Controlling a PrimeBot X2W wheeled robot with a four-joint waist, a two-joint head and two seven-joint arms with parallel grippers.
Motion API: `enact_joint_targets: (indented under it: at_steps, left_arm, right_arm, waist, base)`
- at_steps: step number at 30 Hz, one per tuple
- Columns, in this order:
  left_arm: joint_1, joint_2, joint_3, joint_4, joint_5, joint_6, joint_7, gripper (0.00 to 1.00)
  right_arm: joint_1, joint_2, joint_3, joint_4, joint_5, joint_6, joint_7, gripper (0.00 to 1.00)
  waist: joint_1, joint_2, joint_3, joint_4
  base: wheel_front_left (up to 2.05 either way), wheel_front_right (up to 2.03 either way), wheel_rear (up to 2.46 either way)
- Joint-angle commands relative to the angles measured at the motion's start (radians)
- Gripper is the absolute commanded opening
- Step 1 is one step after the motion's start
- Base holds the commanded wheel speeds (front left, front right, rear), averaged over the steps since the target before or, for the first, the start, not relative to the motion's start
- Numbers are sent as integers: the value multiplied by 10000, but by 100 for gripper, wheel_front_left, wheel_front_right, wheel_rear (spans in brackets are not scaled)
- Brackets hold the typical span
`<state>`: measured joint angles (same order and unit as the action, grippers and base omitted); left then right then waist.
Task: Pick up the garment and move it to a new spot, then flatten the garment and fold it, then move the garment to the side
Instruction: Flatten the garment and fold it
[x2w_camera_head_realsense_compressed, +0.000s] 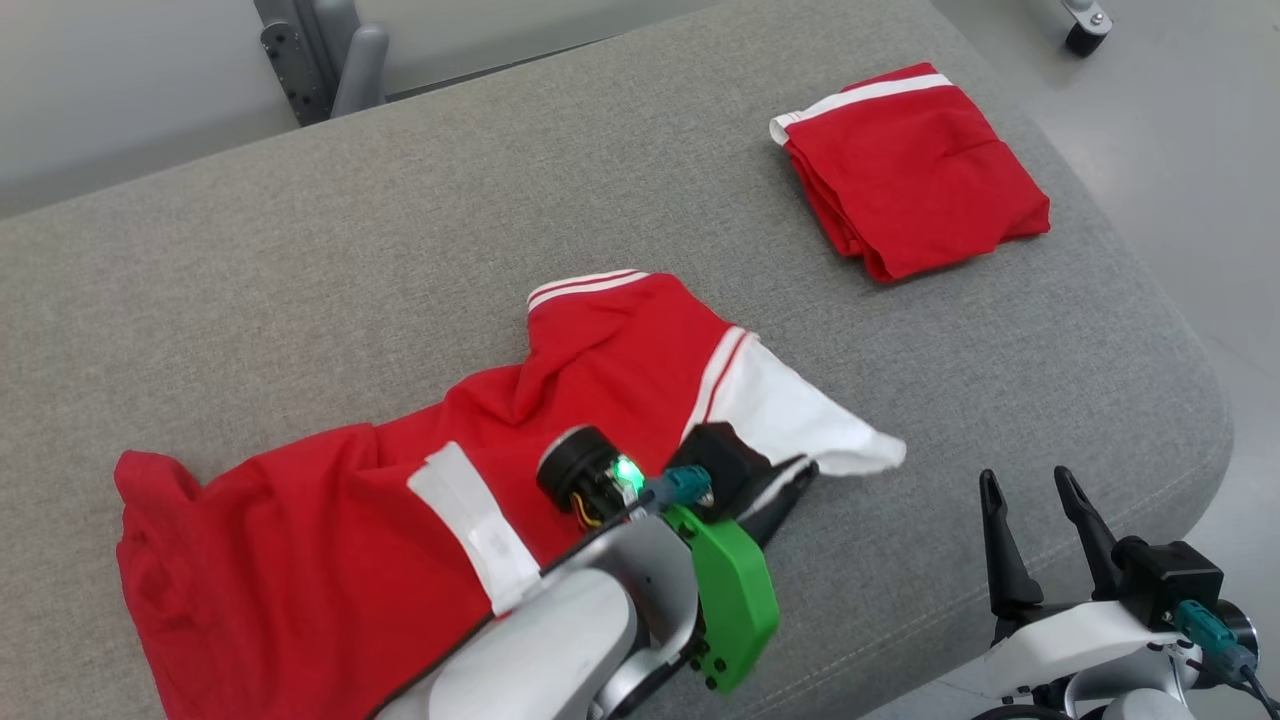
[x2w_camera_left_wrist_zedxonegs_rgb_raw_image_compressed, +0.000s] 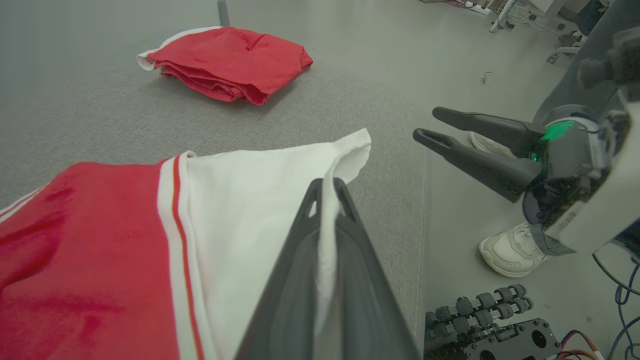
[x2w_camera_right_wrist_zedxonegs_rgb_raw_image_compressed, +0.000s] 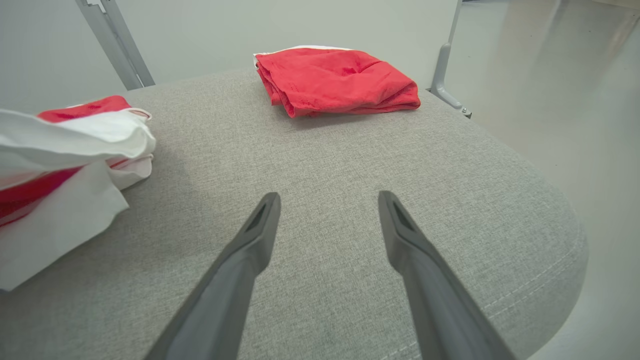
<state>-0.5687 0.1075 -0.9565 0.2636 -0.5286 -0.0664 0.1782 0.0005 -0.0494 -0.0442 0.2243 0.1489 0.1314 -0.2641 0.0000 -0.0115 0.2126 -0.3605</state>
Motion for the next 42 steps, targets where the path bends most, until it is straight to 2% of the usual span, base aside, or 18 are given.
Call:
enact_joint_targets:
  at_steps: [1, 2, 3, 4, 5, 11, 15, 17, 21, 26, 28, 31, 33, 36, 39, 42]
  left_arm:
    - [281, 30, -213, 83, -3, -63, 51, 0]
    - [376, -27, -281, 236, -8, -60, -34, 7]
    - [475, -85, -354, 402, -9, -66, -158, 67]
    - [475, -85, -354, 402, -9, -66, -158, 67]
    - [525, -144, -420, 614, 26, -91, -321, 100]
    - [735, -444, -311, 1647, -532, -241, -1396, 100]
    - [884, -495, 192, 961, -1233, -123, -2060, 100]
    - [1075, -330, 606, 424, -1296, 266, -2512, 100]
    - [1726, 494, 1360, -710, -1003, 1304, -3325, 100]
    - [3176, 1819, 2496, -1827, -986, 2454, -4037, 100]
    - [3740, 2253, 2809, -2065, -812, 2755, -4211, 100]
    - [4646, 2549, 3333, -2334, -822, 3003, -4364, 100]
    - [5293, 2737, 3654, -2337, -731, 3067, -4431, 100]
    - [6039, 2579, 4328, -2576, -425, 3035, -4435, 100]
    - [6864, 2331, 5095, -2739, 19, 2784, -4428, 100]
    - [7465, 2047, 5720, -2577, 377, 2322, -4427, 100]
  right_arm:
    - [32, -25, 16, 25, 9, -15, 0, 100]
    - [-14, -22, 49, 28, 35, -15, 0, 100]
    - [-66, -23, 81, 29, 52, -15, 0, 100]
    - [-66, -23, 81, 29, 52, -15, 0, 100]
    - [-105, -23, 111, 26, 72, -15, 0, 100]
    - [-130, -26, 51, -9, 0, -15, 0, 100]
    - [46, -28, -286, -195, -98, -15, 0, 100]
    - [132, -26, -508, -401, -140, -15, 0, 100]
    - [191, -29, -1015, -988, -257, -15, 0, 100]
    - [390, -32, -1393, -1669, -677, -15, 0, 100]
    - [481, -20, -1483, -1820, -818, -15, 0, 100]
    - [692, -28, -1567, -1913, -1015, -15, 0, 100]
    - [834, -34, -1713, -1925, -1082, -15, 0, 100]
    - [1030, -31, -2008, -1963, -1083, -15, 0, 100]
    - [1243, -22, -2211, -2013, -1187, -15, 0, 100]
    - [1450, -26, -2266, -1788, -1309, -15, 0, 100]
  waist:
    - [0, 115, 61, 1]
    - [0, 115, 93, -8]
    - [0, 115, 124, -23]
    - [0, 115, 124, -23]
    - [0, 115, 151, -42]
    - [0, 115, 184, -43]
    - [0, 115, -6, 184]
    - [0, 115, -170, 394]
    - [0, 115, -579, 897]
    - [0, 115, -1124, 1571]
    - [0, 115, -1315, 1885]
    - [0, 115, -1599, 2280]
    - [0, 115, -1804, 2537]
    - [0, 115, -2000, 2919]
    - [0, 115, -2091, 3235]
    - [0, 115, -2214, 3500]
  base:
    - [0, 0, 0]
    - [0, 0, 0]
    - [0, 0, 0]
    - [0, 0, 0]
    - [0, 0, 0]
    - [0, 0, 0]
    - [0, 0, 0]
    - [0, 0, 0]
    - [0, 0, 0]
    - [0, 0, 0]
    - [0, 0, 0]
    - [0, 0, 0]
    - [0, 0, 0]
    - [0, 0, 0]
    - [0, 0, 0]
    - [0, 0, 0]
